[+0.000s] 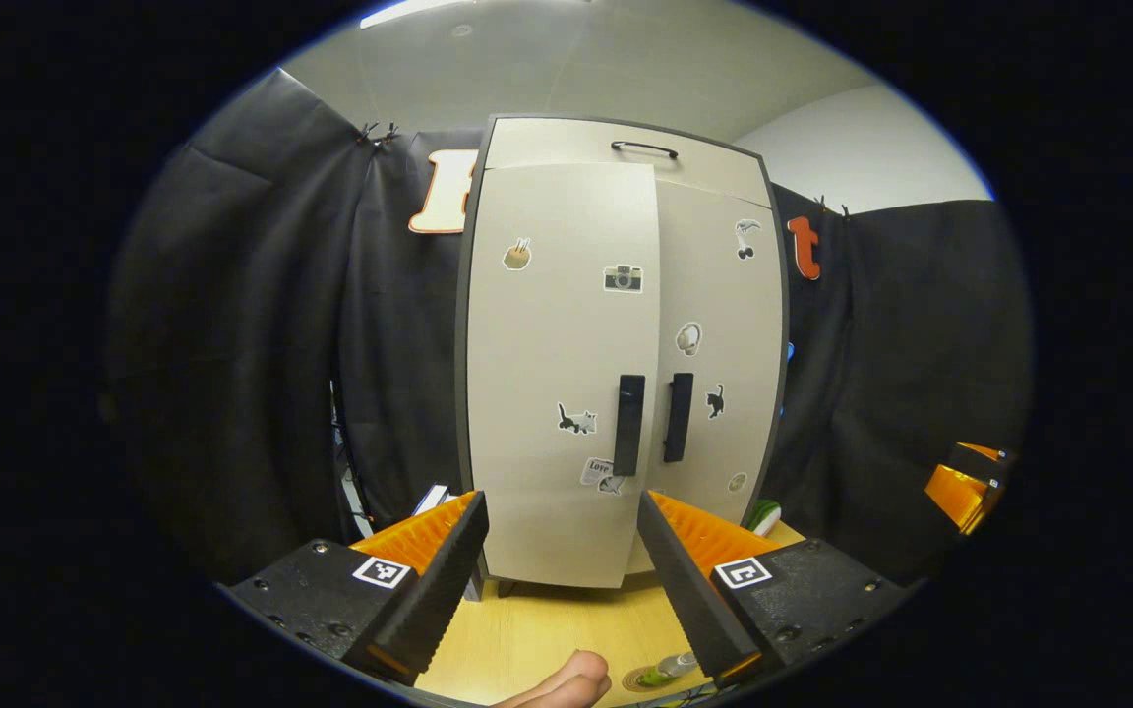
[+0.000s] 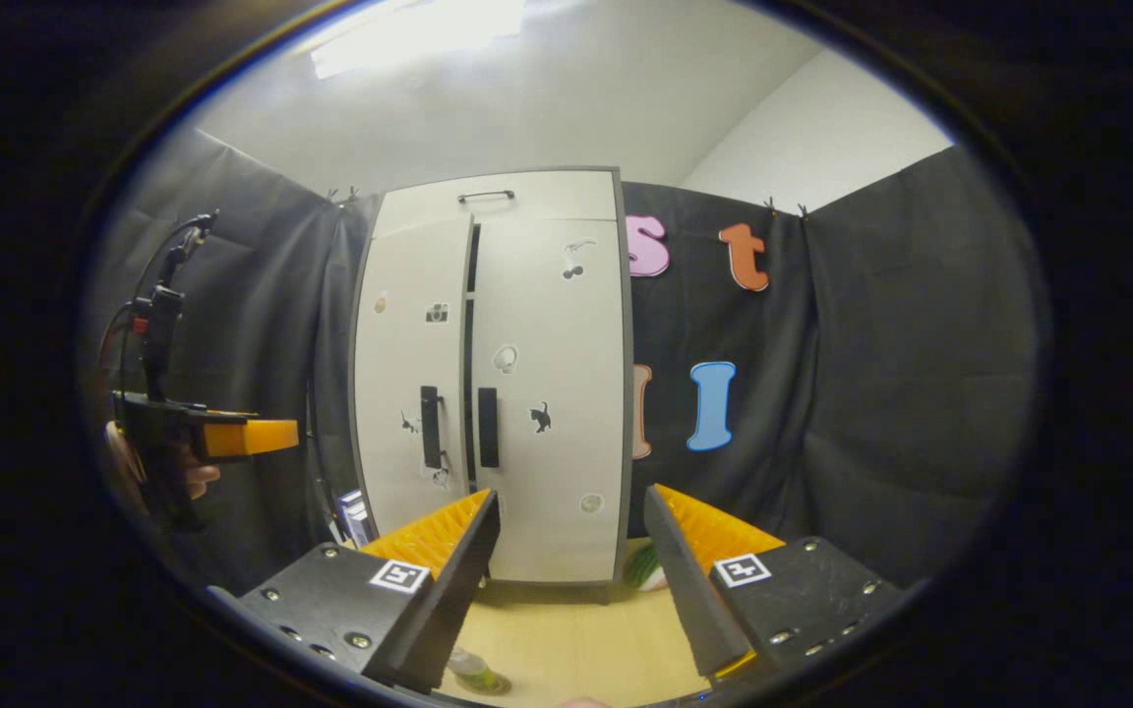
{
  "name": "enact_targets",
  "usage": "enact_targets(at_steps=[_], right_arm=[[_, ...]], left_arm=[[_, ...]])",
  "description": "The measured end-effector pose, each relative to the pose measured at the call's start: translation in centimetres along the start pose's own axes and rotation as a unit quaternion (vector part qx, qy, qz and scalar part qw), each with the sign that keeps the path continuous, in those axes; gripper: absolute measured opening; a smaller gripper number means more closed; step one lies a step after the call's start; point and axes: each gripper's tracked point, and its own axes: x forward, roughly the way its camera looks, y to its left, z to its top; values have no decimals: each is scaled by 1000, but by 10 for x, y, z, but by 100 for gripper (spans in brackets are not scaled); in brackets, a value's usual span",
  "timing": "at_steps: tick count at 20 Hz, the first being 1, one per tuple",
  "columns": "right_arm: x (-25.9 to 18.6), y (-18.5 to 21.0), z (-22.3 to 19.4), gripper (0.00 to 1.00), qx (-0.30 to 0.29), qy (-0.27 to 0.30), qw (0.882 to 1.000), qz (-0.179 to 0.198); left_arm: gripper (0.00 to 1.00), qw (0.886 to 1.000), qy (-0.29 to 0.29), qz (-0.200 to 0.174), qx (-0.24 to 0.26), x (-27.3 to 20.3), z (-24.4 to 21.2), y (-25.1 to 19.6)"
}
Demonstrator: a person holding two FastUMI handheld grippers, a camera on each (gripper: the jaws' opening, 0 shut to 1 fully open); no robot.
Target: Grasp the bottle in the cabinet with the left hand and place it on the coaster, then close the right door with the right hand and the left door with the left hand.
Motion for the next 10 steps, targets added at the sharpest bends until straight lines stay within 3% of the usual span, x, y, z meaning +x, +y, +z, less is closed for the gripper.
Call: enact_targets(at_steps=[1, 2, 3, 4, 7, 10], right_arm=[[-7, -2, -1, 87, -3, -1, 1000, 3], [-13, -5, -1, 87, -6, -2, 1000, 3], [-19, -10, -1, 87, -7, -2, 1000, 1], [-23, -12, -2, 87, -6, -1, 1000, 0], [-34, -22, 1, 90, -2, -2, 1000, -4], [-43, -34, 7, 87, 3, -6, 1000, -15]], left_arm=[[93, 1000, -1, 1, 0, -4, 0, -2], [97, 1000, -2, 1, 1, -7, 1, -5], [93, 1000, 0, 4, 0, -12, -1, -7], [97, 1000, -1, 4, -2, -16, -2, -11], [93, 1000, -12, 5, -1, -28, -1, -20], [96, 1000, -7, 9, 12, -34, -6, -29]])
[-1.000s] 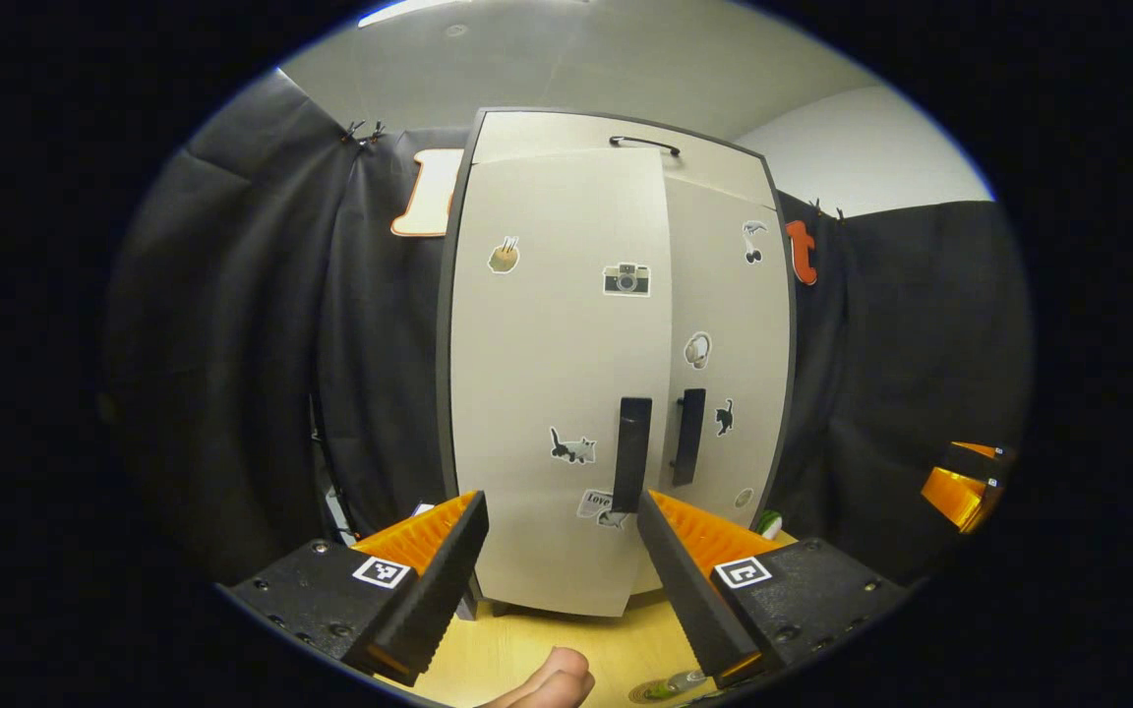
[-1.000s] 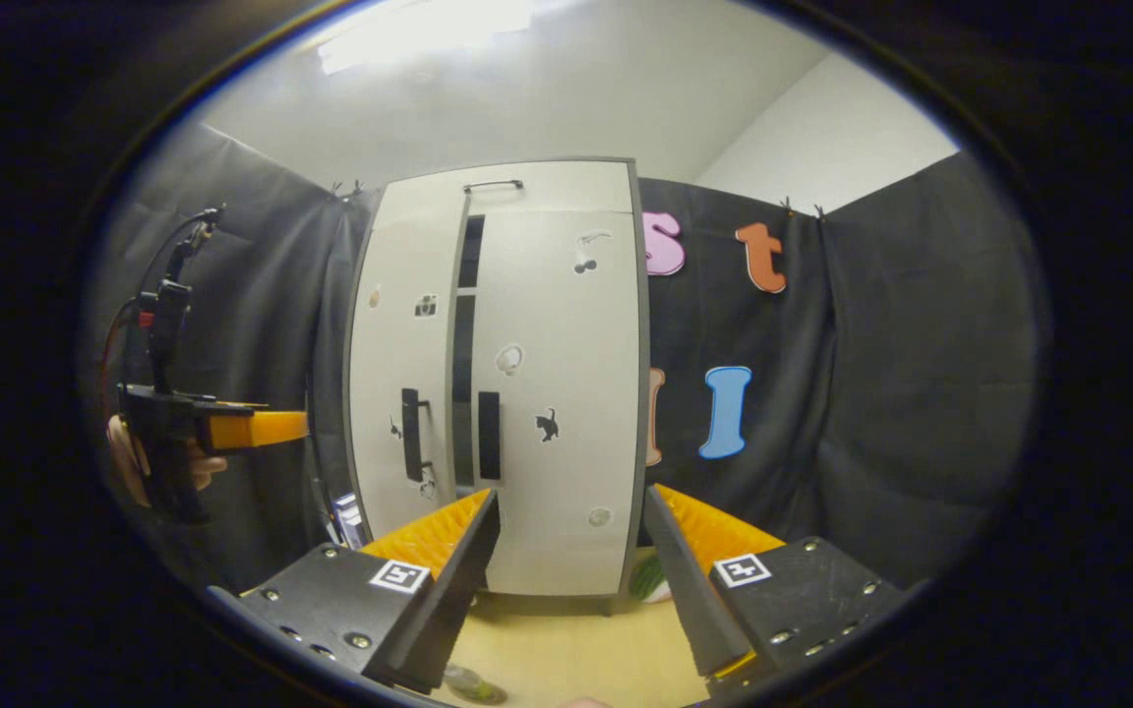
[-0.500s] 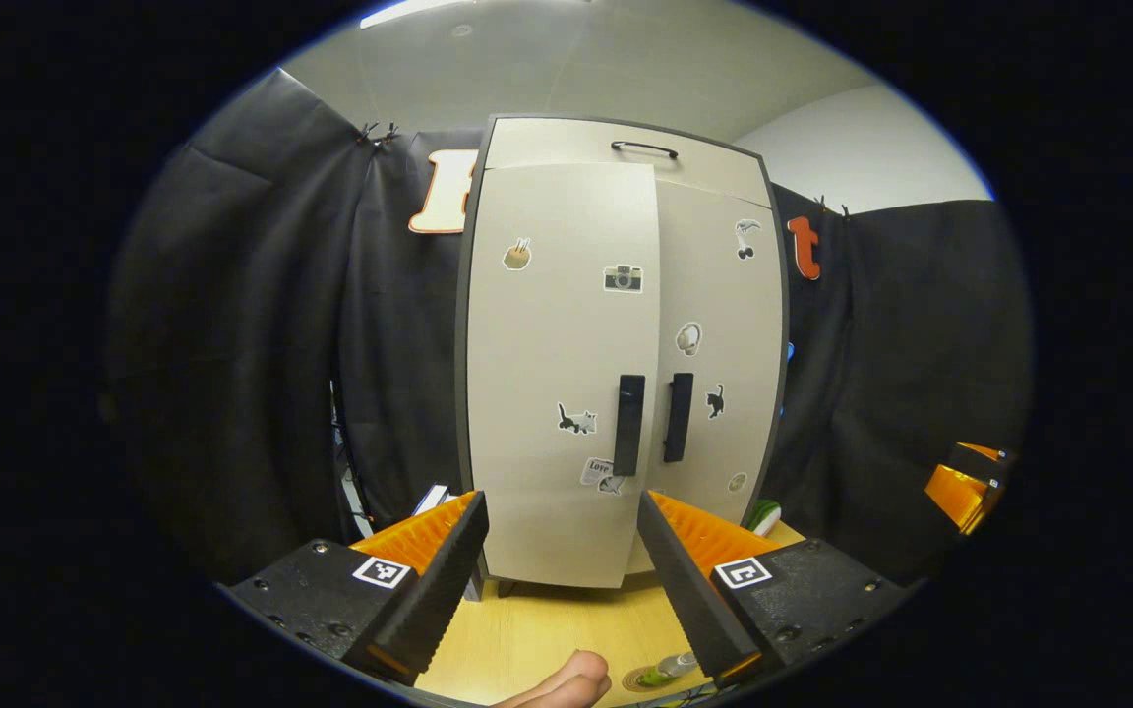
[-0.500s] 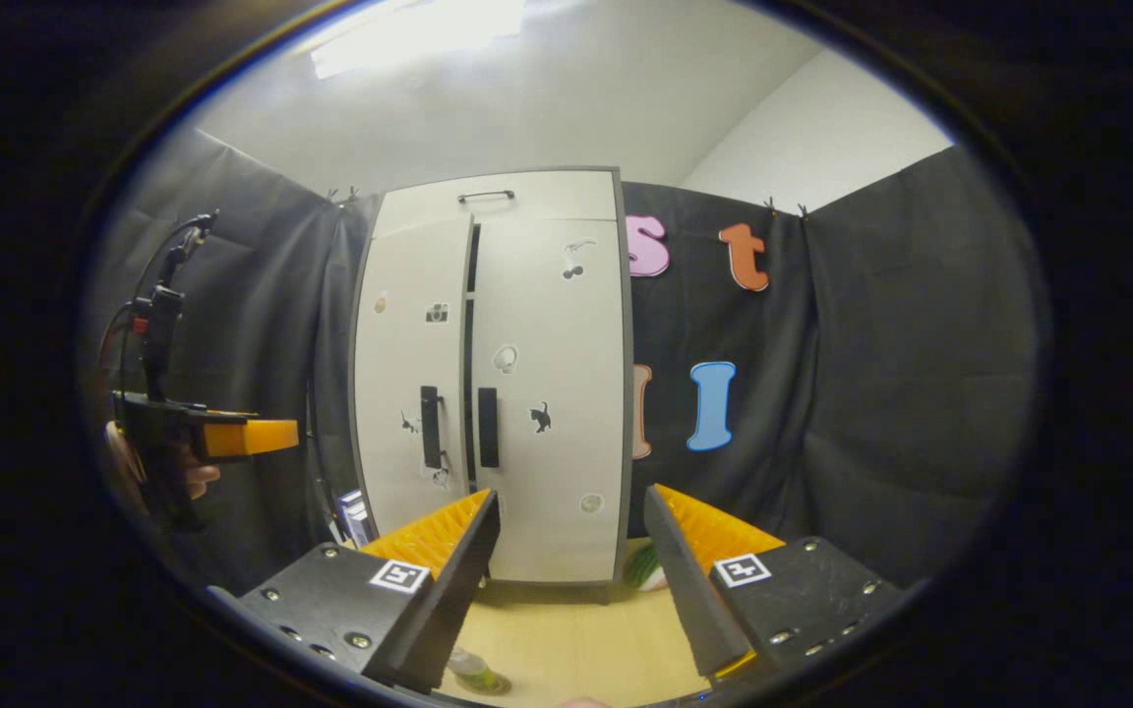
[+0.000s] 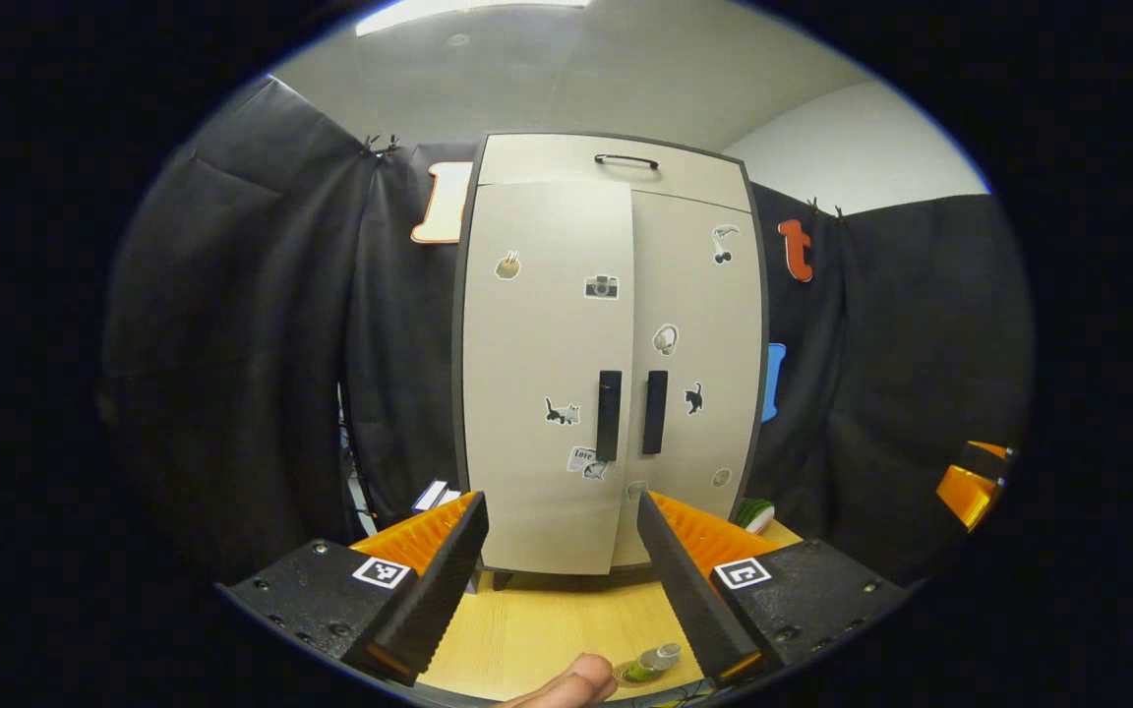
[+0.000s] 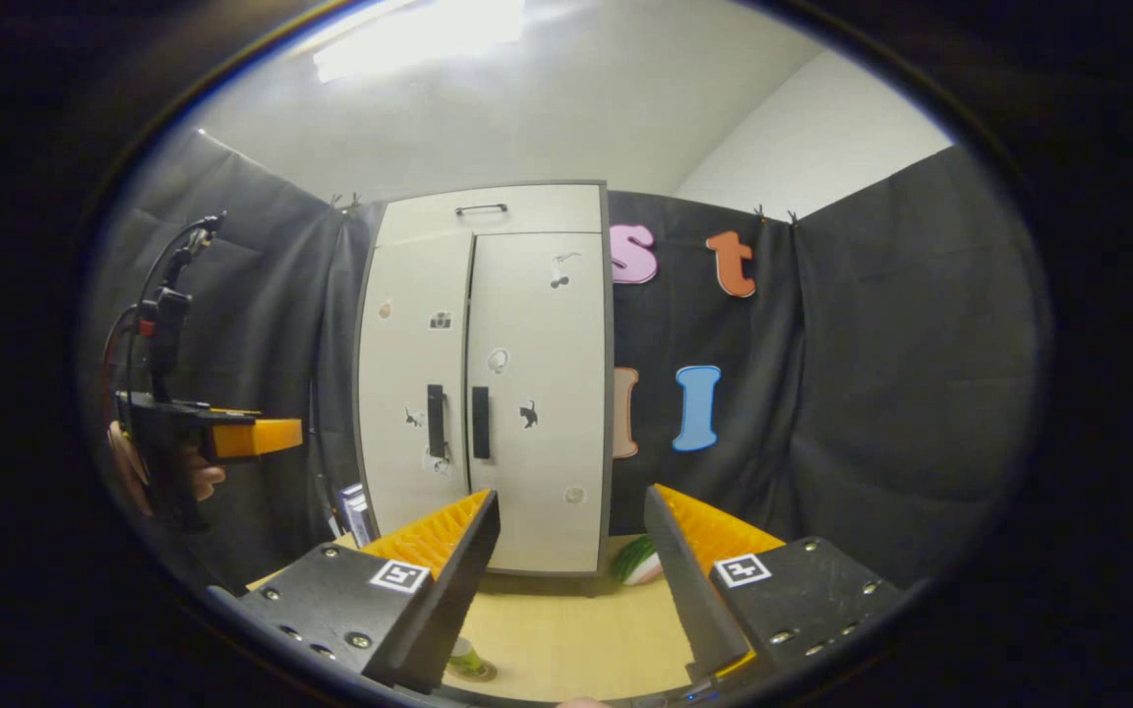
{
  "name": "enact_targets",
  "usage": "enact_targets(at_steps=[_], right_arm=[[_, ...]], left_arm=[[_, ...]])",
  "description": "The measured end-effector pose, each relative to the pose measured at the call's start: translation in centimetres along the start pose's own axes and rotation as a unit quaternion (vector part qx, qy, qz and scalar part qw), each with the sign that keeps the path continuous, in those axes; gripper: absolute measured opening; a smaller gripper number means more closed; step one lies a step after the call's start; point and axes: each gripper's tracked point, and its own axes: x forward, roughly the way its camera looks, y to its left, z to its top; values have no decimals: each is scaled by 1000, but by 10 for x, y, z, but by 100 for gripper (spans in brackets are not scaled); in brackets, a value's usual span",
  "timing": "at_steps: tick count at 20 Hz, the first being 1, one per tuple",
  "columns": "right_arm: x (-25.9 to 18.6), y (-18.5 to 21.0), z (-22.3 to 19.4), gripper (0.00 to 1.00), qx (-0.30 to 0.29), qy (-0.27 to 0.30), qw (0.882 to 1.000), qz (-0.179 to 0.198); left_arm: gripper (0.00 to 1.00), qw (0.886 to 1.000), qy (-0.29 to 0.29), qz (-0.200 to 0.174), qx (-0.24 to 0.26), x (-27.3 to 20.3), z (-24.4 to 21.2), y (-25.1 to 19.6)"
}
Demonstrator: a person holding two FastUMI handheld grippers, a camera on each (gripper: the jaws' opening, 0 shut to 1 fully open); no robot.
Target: Grasp the bottle in the cabinet with the left hand and place it on the coaster, then close the right door with the right hand and the left door with the left hand.
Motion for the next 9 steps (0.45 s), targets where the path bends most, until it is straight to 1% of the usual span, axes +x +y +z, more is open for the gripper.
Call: enact_targets(at_steps=[1, 2, 6, 7, 8, 9], right_arm=[[-4, -2, 3, 87, 3, -3, 1000, -1], [-7, -2, 6, 87, 6, -5, 1000, -1], [-21, -9, 12, 87, 3, -9, 1000, -1], [-24, -10, 13, 90, 3, -11, 1000, -1], [-27, -12, 13, 87, 4, -11, 1000, -2], [-30, -14, 12, 87, 3, -9, 1000, -3]], left_arm=[[94, 1000, -1, -1, 0, -1, 1, -4], [97, 1000, -4, -1, -3, -2, 3, -7], [97, 1000, 3, -6, -22, -11, 6, -18], [94, 1000, 1, -4, -21, -11, 8, -18], [97, 1000, 0, -3, -18, -12, 9, -19], [96, 1000, -2, -1, -15, -15, 11, -21]])
